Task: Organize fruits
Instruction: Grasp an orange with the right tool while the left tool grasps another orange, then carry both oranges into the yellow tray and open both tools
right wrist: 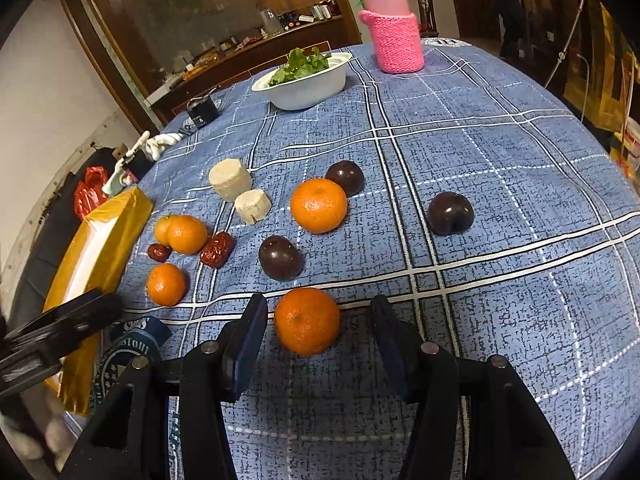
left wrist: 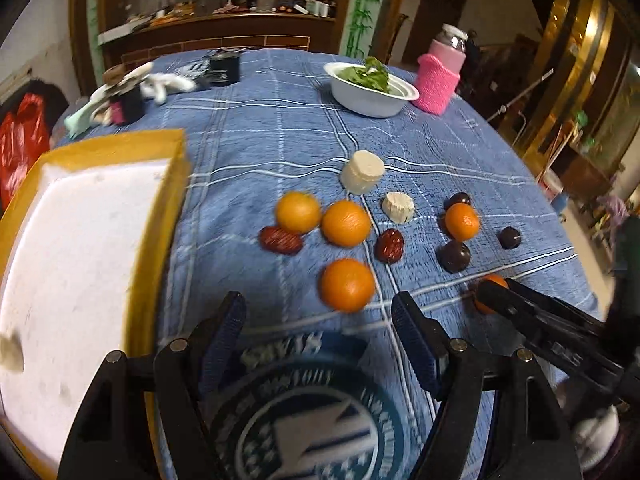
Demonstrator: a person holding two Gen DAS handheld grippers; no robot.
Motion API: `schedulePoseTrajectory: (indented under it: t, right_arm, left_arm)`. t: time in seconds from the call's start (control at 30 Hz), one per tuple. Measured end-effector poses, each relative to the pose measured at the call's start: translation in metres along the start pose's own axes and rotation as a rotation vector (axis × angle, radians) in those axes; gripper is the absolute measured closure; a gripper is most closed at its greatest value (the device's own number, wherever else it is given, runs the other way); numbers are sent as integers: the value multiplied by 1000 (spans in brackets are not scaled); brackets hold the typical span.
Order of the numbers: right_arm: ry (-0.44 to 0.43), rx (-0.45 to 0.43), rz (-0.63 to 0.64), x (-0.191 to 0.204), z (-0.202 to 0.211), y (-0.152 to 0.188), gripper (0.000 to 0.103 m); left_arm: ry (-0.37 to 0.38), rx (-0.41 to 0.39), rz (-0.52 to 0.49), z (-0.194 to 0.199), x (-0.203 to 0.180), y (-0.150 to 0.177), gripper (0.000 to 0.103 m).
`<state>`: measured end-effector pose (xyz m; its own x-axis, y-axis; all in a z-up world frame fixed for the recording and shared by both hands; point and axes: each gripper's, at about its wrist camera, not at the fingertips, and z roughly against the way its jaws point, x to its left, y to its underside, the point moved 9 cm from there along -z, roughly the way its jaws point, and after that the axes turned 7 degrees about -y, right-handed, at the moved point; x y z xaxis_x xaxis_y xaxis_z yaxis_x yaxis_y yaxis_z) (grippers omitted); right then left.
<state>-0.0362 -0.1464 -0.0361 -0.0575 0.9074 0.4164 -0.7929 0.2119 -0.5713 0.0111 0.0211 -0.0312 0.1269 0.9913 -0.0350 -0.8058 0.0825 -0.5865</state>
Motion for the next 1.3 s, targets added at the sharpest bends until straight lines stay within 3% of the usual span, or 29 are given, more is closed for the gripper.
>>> schedulePoseTrajectory:
  t: [0.23, 0.27, 0.3, 0.33, 0.4, 0.57, 0.63, 0.7, 0.83, 1.03, 1.3]
  right_arm:
    - [-26, -6, -19, -1, 2, 0, 45]
    - [-31, -5, -19, 0, 2, 0, 45]
    - [-35, -4, -17, 1, 2, 0, 45]
    - [-35, -3, -16, 1, 2, 0, 45]
    - [-35, -4, -16, 2, 2, 0, 45]
    - [-39, -6, -25, 1, 2, -1, 48]
    - [-30, -8, -33, -2, 4, -1, 55]
    - [-73, 0, -38, 2, 4, 1, 69]
    - [-22, 3, 3, 9, 9, 6, 69]
    - [-43, -8, 10, 36, 27, 9, 69]
    - [-171, 61, 184, 152, 15, 18, 68]
  left_arm:
    - [-29, 41, -54, -34, -14, 0, 31]
    - [-47, 41, -61, -37, -15, 0, 36]
    - [-66, 22, -74, -37, -16, -1, 51]
    - [-87, 14, -85, -37, -15, -2, 57]
    - [-69, 4, -87, -35, -19, -2, 71]
    - [-59, 6, -40, -27, -11, 3, 71]
    - [-52, -5, -15, -16, -3, 5, 71]
    - [-42, -22, 14, -3, 8, 5, 71]
    - [-16, -55, 102, 23, 37, 6, 71]
    - [-22, -103, 269, 56, 107, 12, 71]
    - [-105, -156, 474, 92, 218, 38, 70]
